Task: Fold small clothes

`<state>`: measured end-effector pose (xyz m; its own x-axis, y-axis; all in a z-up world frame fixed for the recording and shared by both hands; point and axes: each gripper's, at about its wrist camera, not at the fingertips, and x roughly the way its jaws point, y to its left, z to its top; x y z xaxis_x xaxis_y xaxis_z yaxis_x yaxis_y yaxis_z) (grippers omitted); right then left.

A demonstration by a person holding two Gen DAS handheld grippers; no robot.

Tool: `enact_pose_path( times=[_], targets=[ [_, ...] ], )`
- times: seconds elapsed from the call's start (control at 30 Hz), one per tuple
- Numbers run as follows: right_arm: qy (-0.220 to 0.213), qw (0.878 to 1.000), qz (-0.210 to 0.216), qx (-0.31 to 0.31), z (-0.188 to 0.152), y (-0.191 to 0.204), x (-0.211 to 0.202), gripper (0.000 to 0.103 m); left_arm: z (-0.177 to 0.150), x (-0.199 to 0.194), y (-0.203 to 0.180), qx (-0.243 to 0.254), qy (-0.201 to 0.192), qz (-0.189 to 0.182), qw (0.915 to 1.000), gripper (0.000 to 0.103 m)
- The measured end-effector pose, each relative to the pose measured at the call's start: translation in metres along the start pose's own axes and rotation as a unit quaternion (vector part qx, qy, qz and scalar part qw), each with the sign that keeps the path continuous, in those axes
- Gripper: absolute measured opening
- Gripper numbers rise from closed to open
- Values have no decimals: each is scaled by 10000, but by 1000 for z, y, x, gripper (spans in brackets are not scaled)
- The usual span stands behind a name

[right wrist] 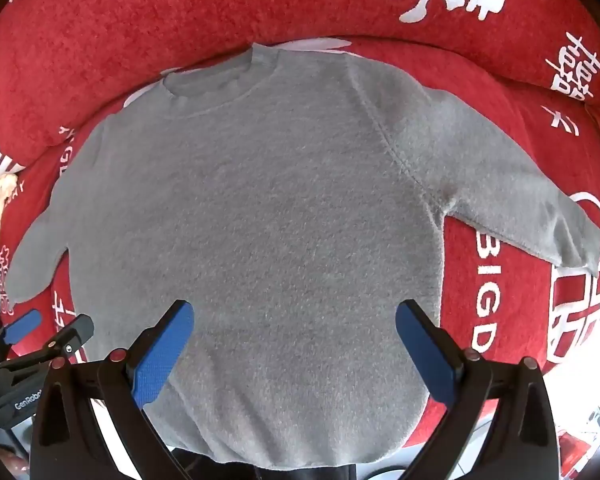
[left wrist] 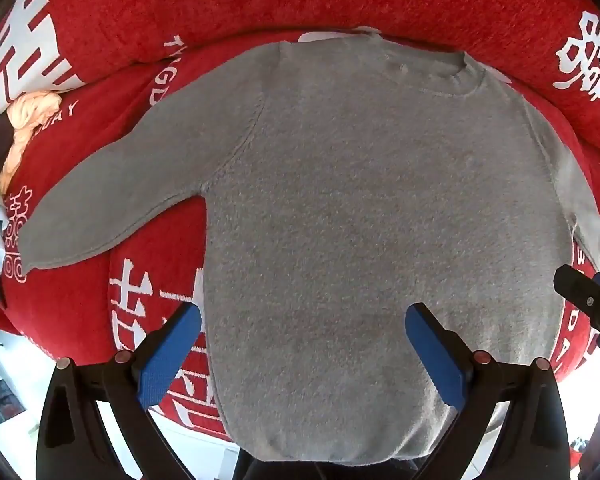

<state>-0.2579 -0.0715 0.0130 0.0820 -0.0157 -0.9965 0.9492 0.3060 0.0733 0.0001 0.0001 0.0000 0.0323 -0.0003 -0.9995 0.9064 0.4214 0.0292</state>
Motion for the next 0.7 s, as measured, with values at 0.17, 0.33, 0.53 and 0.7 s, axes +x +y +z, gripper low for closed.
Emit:
enact_pose_path(
  times=[0.17, 0.33, 0.53, 0.7],
  targets=[
    [-11, 10000, 0, -32, -1, 1, 0, 101, -2, 0, 3, 11, -3, 2, 10000, 102],
    [3, 10000, 23, -40, -1, 3, 0, 101, -10, -2, 11, 14, 66, 0, 10000, 102],
    [8, 10000, 30, -76, -2, 5, 0, 101, -9, 0, 12, 1, -9, -2, 10000, 102],
    [1, 10000, 15, -88, -2, 7, 0, 101, -7, 1, 8, -49, 14, 21, 10000, 102]
  ],
)
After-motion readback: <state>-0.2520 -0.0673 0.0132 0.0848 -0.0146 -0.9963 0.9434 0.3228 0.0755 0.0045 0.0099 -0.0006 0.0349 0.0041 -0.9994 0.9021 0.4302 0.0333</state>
